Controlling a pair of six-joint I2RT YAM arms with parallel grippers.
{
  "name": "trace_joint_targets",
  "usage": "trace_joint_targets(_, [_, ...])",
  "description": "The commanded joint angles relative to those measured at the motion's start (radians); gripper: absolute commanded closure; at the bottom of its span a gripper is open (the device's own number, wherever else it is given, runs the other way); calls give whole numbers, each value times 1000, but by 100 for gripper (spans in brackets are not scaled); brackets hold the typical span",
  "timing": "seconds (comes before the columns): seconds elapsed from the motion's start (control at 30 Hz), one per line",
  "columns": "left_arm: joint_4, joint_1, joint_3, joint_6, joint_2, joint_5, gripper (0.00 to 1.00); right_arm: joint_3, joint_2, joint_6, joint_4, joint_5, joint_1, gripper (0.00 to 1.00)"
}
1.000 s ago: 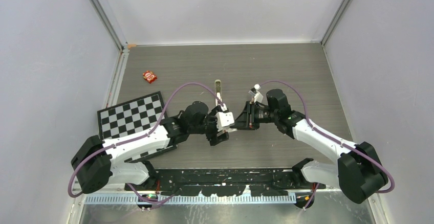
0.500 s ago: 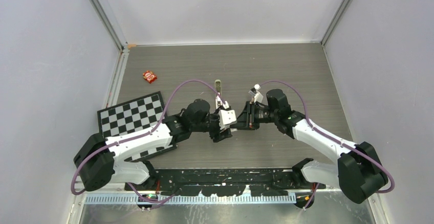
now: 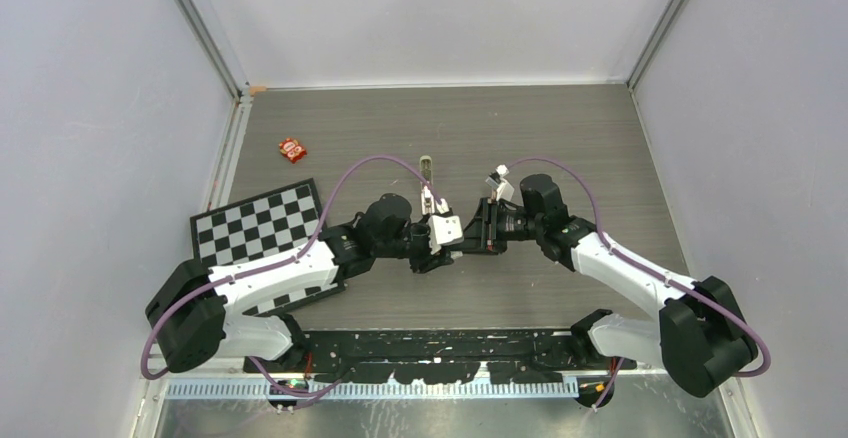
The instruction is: Load the staples into the stapler
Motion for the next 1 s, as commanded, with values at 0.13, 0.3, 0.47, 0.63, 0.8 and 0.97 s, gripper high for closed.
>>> trace_joint_targets(0.13, [63,-1,2,10,-18,2,63,22,-37,-20,-57,21,-3,58])
trace_joint_targets(0.3, [68,-1,-18,10,-27,-10,66,32,-88,-35,-121,71,-23,54])
trace_joint_targets(0.47, [71,-1,-29,4,-30,-19,66,31,-103,-41,-139,84,-36,54])
trace_joint_targets(0.63, [55,-1,-19,11,-12,-27,67,29,-91,-19,-90,43,-36,52])
trace_joint_targets(0.8, [50,-1,-6,9,6,-20,67,29,-56,-2,-57,23,-35,47])
trace_joint_targets(0.97, [34,-1,12,9,22,-19,67,36,-22,-4,-57,31,-26,45])
